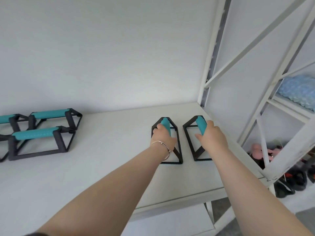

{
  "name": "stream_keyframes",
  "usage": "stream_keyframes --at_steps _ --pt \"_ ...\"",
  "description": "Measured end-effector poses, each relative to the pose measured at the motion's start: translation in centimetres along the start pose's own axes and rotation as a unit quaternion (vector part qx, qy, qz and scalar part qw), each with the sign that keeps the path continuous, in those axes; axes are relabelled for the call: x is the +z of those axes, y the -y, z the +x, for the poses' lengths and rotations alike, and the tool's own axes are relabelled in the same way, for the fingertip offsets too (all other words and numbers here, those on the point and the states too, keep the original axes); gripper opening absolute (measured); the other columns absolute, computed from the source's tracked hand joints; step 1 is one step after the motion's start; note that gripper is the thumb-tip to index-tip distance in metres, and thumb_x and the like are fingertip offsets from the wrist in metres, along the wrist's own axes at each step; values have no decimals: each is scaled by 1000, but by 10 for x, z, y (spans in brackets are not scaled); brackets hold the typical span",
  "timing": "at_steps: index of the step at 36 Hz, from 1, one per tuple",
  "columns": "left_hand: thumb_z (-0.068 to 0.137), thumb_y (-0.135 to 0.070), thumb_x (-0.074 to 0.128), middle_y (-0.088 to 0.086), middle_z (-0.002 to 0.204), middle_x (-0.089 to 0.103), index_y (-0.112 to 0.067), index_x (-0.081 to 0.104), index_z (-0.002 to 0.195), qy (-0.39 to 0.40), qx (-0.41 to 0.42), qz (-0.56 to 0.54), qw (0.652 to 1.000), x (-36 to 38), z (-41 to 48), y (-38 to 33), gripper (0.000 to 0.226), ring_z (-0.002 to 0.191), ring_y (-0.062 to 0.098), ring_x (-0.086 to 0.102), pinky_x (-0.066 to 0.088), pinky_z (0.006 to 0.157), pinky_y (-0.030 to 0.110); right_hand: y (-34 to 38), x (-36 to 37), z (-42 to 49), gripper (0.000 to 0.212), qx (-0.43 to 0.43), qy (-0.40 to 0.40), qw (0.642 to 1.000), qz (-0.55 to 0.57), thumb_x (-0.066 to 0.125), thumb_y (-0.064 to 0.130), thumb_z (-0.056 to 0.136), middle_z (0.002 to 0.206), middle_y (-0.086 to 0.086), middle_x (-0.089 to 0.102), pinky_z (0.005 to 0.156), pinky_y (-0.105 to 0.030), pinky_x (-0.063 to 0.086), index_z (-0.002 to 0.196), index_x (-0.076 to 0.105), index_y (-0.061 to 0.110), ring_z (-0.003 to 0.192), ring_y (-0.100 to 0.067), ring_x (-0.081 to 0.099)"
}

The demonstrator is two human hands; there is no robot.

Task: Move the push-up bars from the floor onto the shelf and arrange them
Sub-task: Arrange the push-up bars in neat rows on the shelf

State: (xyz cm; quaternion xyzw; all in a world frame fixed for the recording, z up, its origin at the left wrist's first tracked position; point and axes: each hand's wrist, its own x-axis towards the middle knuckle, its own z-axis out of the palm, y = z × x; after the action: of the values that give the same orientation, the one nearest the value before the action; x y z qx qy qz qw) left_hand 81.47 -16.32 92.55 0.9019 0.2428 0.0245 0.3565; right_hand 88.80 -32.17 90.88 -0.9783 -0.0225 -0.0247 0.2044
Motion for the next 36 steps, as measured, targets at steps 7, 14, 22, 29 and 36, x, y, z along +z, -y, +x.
stream_keyframes --at_steps 7,14,22,29,36 --pt "86 -15 52 11 117 52 -11 34 135 -23 17 33 999 -58 -13 58 52 92 27 51 43 74 33 27 2 -29 39 -28 -16 998 60 59 23 85 101 -14 59 69 -38 48 120 50 6 82 -32 54" --pt "87 -46 61 3 106 60 -19 45 132 -71 32 90 993 -169 -46 170 55 90 23 60 50 74 33 107 11 -91 38 -97 25 990 100 68 40 82 98 -3 64 79 -40 52 114 59 20 88 -27 60" --pt "87 -43 62 -7 94 62 -30 56 125 -67 74 135 986 -300 -98 315 41 81 11 59 52 71 31 238 55 -183 24 -204 101 967 110 70 40 82 89 7 65 71 -31 46 103 66 29 83 -16 60" --pt "89 -38 60 -10 106 65 -36 56 128 -37 88 211 973 -394 -130 426 39 95 15 59 50 87 35 349 99 -255 25 -273 142 950 44 68 33 84 93 5 65 75 -33 49 109 66 30 85 -18 60" --pt "95 -34 54 -14 132 57 -39 46 137 -24 85 274 958 -439 -131 498 43 119 16 53 41 102 38 407 129 -292 30 -329 176 928 -15 62 25 91 111 2 63 94 -40 46 120 62 26 105 -22 58"
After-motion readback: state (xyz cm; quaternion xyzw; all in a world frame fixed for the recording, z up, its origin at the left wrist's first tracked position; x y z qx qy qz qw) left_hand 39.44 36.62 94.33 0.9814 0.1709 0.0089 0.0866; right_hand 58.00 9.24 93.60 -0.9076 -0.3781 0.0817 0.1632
